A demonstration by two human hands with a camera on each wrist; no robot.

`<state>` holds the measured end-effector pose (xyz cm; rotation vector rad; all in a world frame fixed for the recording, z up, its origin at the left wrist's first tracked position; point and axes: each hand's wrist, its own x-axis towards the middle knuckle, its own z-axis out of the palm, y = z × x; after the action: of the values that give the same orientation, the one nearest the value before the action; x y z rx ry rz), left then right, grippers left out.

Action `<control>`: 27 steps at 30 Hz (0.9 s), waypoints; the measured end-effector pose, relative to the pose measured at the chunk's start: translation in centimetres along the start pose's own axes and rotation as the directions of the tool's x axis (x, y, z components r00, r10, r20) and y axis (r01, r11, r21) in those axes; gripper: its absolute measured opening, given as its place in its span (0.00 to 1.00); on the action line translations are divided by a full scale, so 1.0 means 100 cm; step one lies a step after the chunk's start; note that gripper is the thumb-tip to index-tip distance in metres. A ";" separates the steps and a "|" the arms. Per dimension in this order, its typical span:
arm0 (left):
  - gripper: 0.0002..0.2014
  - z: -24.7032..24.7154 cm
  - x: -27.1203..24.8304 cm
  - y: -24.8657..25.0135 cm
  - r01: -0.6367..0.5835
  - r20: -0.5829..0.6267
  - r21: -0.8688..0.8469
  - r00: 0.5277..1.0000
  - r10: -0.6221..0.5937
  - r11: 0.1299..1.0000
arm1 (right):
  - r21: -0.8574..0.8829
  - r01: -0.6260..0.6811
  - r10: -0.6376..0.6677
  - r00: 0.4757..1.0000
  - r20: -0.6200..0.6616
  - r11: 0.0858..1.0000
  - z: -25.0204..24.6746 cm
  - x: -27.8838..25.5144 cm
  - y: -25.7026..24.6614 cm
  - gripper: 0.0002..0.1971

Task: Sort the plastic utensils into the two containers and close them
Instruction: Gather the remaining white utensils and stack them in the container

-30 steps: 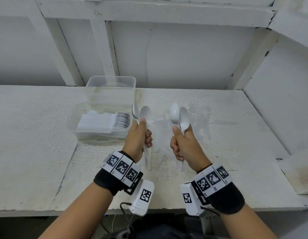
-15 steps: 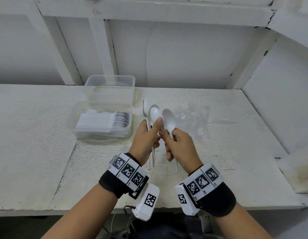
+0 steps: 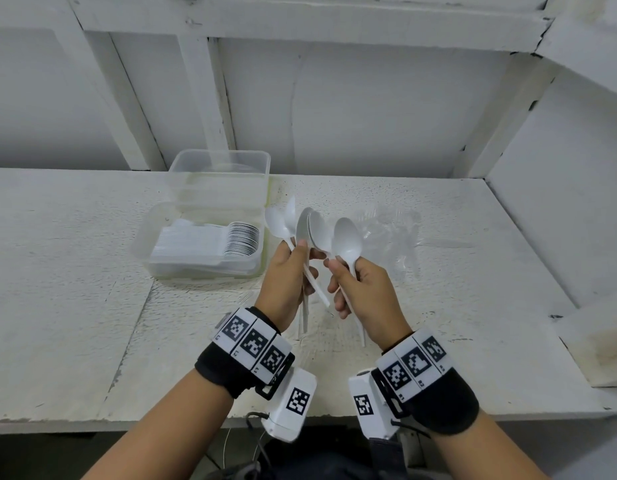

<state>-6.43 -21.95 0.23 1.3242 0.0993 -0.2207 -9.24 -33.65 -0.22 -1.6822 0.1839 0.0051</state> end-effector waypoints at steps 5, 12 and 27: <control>0.10 0.002 -0.001 -0.003 -0.006 0.050 0.056 0.999 0.003 0.998 | 0.032 -0.001 0.005 0.994 -0.111 0.999 0.003 0.006 0.001 0.10; 0.11 0.001 -0.009 -0.003 0.003 0.301 0.163 0.952 -0.053 0.987 | -0.066 0.158 -0.164 0.981 -0.104 0.985 -0.009 0.020 -0.007 0.05; 0.18 -0.008 -0.002 0.002 0.474 0.669 -0.008 0.657 -0.348 0.881 | 0.265 0.082 -0.111 0.989 0.097 0.961 -0.018 0.025 -0.020 0.06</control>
<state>-6.49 -21.08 0.28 0.9552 -0.1768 -1.0426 -6.74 -35.55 1.66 -1.4225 0.0163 0.0010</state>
